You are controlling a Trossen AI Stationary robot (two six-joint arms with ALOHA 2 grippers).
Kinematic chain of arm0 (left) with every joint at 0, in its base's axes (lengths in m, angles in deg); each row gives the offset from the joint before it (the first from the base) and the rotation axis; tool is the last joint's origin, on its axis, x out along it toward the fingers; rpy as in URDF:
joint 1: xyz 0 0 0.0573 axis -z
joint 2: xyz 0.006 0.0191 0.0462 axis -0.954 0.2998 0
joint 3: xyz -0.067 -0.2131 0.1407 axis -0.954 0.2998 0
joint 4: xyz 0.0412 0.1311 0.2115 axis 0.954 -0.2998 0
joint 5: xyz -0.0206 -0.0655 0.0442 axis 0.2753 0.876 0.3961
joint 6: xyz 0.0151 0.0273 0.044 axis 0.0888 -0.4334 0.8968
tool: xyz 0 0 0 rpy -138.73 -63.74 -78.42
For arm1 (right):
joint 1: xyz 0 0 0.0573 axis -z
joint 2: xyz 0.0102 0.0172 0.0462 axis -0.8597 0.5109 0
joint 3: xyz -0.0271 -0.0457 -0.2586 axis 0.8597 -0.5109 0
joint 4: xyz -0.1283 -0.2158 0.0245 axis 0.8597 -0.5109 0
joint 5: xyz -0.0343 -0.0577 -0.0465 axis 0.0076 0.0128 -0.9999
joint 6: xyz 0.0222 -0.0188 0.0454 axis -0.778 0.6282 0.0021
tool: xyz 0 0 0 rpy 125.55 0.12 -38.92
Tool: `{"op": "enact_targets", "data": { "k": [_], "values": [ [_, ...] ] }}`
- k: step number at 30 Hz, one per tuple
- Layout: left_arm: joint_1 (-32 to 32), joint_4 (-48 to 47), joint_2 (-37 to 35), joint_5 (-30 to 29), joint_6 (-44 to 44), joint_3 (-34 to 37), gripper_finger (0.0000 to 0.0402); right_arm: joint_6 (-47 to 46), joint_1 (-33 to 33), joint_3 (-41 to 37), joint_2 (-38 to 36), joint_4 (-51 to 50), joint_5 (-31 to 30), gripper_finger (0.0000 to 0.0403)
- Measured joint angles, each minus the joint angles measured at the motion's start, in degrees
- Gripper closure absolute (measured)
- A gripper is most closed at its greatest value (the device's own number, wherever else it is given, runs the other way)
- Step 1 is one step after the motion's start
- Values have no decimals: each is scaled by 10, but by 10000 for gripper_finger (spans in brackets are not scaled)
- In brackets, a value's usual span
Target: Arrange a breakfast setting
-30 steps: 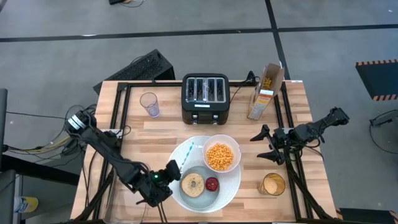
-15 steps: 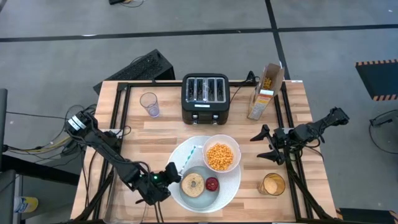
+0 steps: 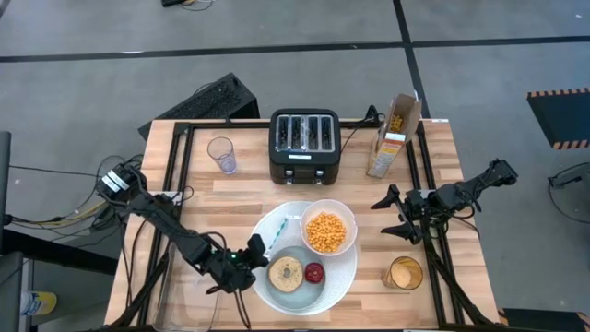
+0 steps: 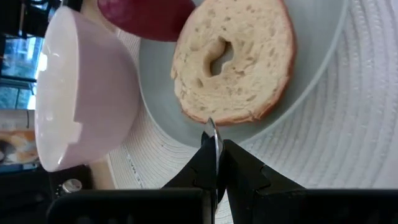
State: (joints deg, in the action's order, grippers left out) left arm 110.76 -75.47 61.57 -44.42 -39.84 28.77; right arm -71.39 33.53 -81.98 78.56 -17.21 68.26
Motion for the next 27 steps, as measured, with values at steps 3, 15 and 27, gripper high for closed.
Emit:
{"op": "enact_targets", "data": {
  "k": [3,15,27],
  "values": [
    [-11,3,0,8,-2,0,395,0,0,0,0,0,0,3],
    [-51,1,30,101,-21,-1,388,0,0,0,0,0,0,3],
    [-61,-15,29,127,-41,-6,321,0,0,0,0,0,0,3]
  ]
}}
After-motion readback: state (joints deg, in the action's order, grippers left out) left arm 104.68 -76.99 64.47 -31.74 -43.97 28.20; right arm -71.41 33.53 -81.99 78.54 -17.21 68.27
